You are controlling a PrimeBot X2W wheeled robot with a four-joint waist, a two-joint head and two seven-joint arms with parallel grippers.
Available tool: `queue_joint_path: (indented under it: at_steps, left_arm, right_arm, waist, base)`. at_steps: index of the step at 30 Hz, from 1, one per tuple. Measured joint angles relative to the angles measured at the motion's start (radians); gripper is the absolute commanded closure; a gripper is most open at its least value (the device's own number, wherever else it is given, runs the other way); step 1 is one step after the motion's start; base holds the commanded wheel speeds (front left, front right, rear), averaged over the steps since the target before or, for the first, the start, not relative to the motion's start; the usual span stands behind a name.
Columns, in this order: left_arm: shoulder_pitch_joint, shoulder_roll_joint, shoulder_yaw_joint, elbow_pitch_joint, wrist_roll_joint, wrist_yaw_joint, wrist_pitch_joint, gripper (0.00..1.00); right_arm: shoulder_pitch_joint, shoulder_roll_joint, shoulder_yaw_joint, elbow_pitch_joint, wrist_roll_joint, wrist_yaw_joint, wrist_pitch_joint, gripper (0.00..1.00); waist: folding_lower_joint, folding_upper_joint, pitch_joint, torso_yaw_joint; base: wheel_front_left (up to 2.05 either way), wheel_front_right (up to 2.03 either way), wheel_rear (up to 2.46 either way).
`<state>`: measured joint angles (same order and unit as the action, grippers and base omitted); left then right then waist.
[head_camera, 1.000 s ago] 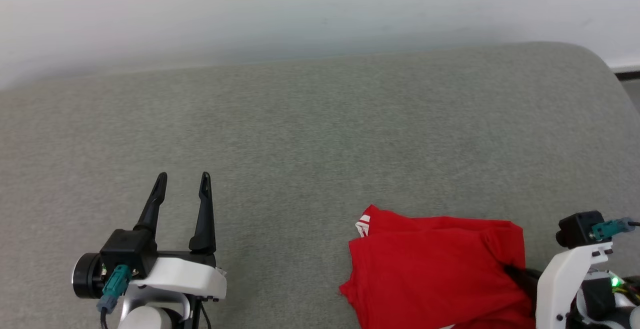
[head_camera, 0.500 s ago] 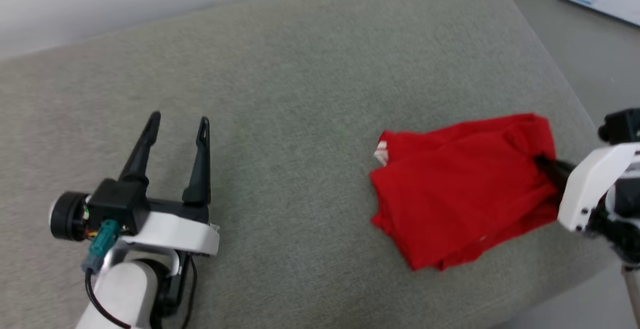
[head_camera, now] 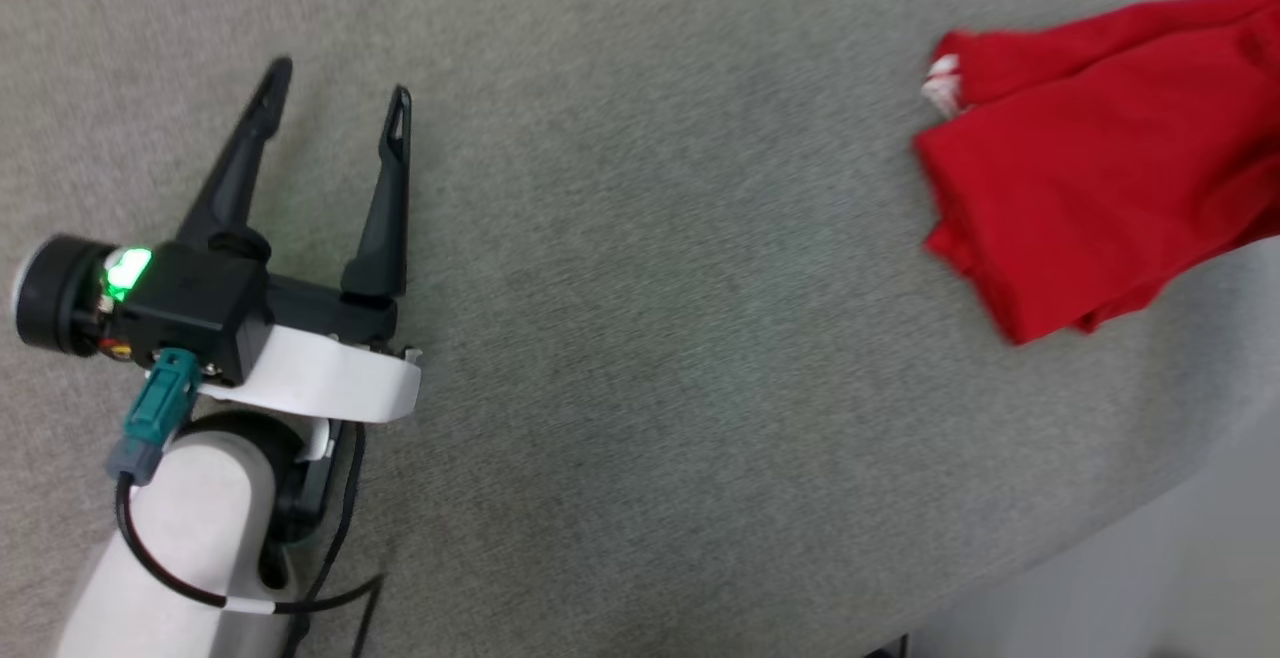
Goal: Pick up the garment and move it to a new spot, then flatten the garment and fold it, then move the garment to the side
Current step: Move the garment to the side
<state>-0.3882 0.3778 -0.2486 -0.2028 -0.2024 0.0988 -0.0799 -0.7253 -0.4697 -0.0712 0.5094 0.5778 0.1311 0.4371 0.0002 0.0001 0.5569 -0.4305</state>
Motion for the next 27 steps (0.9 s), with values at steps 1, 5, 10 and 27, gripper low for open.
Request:
queue_joint_path:
  at_steps: [1, 5, 10, 27]
  left_arm:
    - [-0.009, 0.005, 0.0, -0.01, 0.006, -0.002, 0.006, 0.0]
    - [-0.026, 0.029, 0.004, -0.044, 0.019, -0.002, 0.023, 0.0]
    - [-0.036, 0.038, 0.007, -0.064, 0.023, -0.001, 0.029, 0.0]
    - [0.054, -0.054, -0.027, 0.092, -0.052, 0.019, -0.094, 0.0]
  right_arm:
    - [-0.017, -0.01, -0.013, 0.02, -0.002, 0.0, -0.007, 1.0]
    - [-0.072, -0.045, -0.055, 0.097, -0.008, 0.0, -0.038, 1.0]
    - [-0.114, -0.055, -0.06, 0.205, -0.007, 0.0, -0.073, 1.0]
    - [-0.064, -0.096, 0.008, 0.433, -0.088, 0.0, -0.461, 0.0]
  waist:
    - [0.0, 0.0, 0.016, 0.004]
    - [0.0, -0.0001, 0.073, 0.023]
    - [0.0, -0.0001, 0.123, 0.043]
    - [-0.0002, 0.0, -0.046, 0.114]
  base:
    - [0.0, 0.0, 0.0]
    - [0.0, 0.0, 0.0]
    - [0.0, 0.0, 0.0]
    - [0.0, 0.0, 0.0]
